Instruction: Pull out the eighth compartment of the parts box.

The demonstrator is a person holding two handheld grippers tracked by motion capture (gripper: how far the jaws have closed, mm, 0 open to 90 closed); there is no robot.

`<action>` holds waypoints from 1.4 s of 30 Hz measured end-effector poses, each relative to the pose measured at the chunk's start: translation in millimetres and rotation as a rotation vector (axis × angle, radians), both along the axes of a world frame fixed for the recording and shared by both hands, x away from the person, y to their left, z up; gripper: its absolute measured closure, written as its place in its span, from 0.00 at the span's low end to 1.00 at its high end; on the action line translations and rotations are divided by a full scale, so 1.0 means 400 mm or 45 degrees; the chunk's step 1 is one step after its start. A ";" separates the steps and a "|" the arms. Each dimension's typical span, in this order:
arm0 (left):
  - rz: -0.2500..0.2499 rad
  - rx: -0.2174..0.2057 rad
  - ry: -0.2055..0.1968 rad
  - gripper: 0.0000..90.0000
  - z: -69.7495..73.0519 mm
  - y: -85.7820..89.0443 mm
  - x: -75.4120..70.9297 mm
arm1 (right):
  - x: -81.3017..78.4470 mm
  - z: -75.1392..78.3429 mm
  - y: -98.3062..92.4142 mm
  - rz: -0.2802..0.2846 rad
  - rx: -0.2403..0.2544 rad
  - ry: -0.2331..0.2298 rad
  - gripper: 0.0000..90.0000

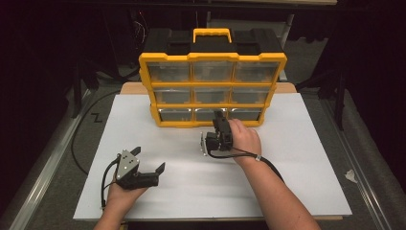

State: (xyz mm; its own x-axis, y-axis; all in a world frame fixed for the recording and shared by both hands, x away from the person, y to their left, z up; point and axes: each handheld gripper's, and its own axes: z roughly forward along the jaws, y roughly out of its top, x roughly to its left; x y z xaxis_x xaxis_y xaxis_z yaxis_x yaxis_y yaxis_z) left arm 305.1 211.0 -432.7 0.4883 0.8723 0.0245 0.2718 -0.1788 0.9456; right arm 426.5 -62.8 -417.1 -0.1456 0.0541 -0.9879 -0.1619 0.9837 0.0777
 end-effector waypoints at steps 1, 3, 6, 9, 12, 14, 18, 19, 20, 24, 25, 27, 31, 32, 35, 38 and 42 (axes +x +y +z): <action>-0.001 -0.001 0.000 0.00 0.000 0.000 0.000 | 0.003 0.002 0.004 0.001 -0.012 -0.003 0.66; -0.003 0.000 0.000 0.00 0.000 -0.001 0.001 | 0.011 0.003 0.011 0.007 -0.018 -0.005 0.69; -0.004 0.000 0.001 0.00 0.000 -0.001 0.001 | 0.024 -0.002 0.018 0.000 -0.030 -0.002 0.71; -0.003 -0.002 0.004 0.00 0.000 0.000 0.001 | 0.032 -0.005 0.023 -0.007 -0.033 -0.004 0.73; -0.006 0.001 0.005 0.00 -0.001 0.000 0.001 | 0.041 -0.007 0.026 -0.005 -0.026 -0.017 0.74; -0.005 0.000 0.006 0.00 -0.001 0.000 0.002 | 0.046 -0.008 0.029 -0.010 -0.026 -0.014 0.76; -0.001 -0.006 0.006 0.00 -0.001 0.001 0.003 | 0.051 -0.012 0.036 -0.006 -0.046 -0.017 0.78; -0.001 -0.006 0.006 0.00 -0.001 0.001 0.003 | 0.052 -0.015 0.037 -0.014 -0.036 -0.015 0.78; -0.001 -0.006 0.005 0.00 -0.001 0.001 0.003 | 0.054 -0.015 0.037 -0.012 -0.038 -0.021 0.78; -0.002 -0.007 0.004 0.00 -0.001 0.001 0.004 | 0.058 -0.017 0.039 -0.017 -0.039 -0.026 0.80; -0.002 -0.007 0.005 0.00 -0.001 0.001 0.004 | 0.058 -0.017 0.040 -0.021 -0.051 -0.026 0.81; -0.003 -0.008 0.006 0.00 -0.001 0.001 0.004 | 0.058 -0.019 0.041 -0.021 -0.049 -0.037 0.82; -0.004 -0.006 0.007 0.00 -0.001 0.001 0.004 | 0.059 -0.021 0.044 -0.024 -0.061 -0.055 0.83; -0.004 -0.006 0.007 0.01 -0.001 0.001 0.004 | 0.060 -0.022 0.044 -0.025 -0.060 -0.056 0.84; -0.002 -0.007 0.009 0.01 -0.001 0.001 0.005 | 0.060 -0.024 0.044 -0.024 -0.067 -0.063 0.84; -0.002 -0.009 0.009 0.01 -0.001 0.001 0.005 | 0.060 -0.024 0.044 -0.026 -0.066 -0.067 0.86; 0.000 -0.010 0.010 0.01 -0.002 0.002 0.005 | 0.060 -0.023 0.044 -0.029 -0.057 -0.067 0.87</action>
